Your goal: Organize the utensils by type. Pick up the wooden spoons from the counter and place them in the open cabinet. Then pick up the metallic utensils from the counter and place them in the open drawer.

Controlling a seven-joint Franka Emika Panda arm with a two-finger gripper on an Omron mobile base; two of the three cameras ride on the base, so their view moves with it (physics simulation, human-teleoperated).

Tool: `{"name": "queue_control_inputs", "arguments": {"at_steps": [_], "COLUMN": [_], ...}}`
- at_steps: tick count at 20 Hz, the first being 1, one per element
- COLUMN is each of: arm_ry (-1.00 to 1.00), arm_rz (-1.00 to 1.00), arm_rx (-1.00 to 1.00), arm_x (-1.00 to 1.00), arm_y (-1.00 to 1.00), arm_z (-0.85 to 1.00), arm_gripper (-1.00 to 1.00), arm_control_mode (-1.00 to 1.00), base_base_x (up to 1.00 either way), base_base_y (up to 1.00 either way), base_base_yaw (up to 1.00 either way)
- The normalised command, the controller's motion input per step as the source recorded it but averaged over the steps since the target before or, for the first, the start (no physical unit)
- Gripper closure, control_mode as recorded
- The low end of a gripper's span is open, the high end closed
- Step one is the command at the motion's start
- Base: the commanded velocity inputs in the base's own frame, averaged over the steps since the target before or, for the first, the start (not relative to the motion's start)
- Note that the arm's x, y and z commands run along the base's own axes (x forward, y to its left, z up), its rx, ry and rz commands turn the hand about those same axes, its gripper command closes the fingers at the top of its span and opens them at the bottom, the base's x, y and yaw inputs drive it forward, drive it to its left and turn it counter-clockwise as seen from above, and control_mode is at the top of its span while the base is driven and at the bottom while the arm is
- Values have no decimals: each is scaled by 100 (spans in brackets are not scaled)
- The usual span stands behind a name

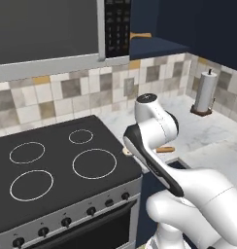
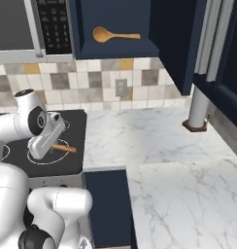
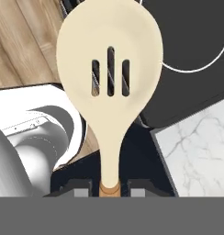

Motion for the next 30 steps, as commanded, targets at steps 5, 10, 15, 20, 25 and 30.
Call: {"name": "queue_control_inputs", "arguments": {"at_steps": [5,10,15,20,25,30], "arm_ry": [0,0,0,0,0,0], "arm_rz": [0,0,0,0,0,0], "arm_rx": [0,0,0,0,0,0], "arm_x": [0,0,0,0,0,0], "arm_y": [0,0,0,0,0,0], "arm_z": [0,0,0,0,0,0], "arm_gripper": [100,100,100,100,100,100], "arm_control_mode": [100,100,100,100,100,100], "base_base_x": [80,80,54,3,0,0], "base_base_y": [-28,-20,-6,0,0,0], "base_base_yaw": [0,0,0,0,0,0]}}
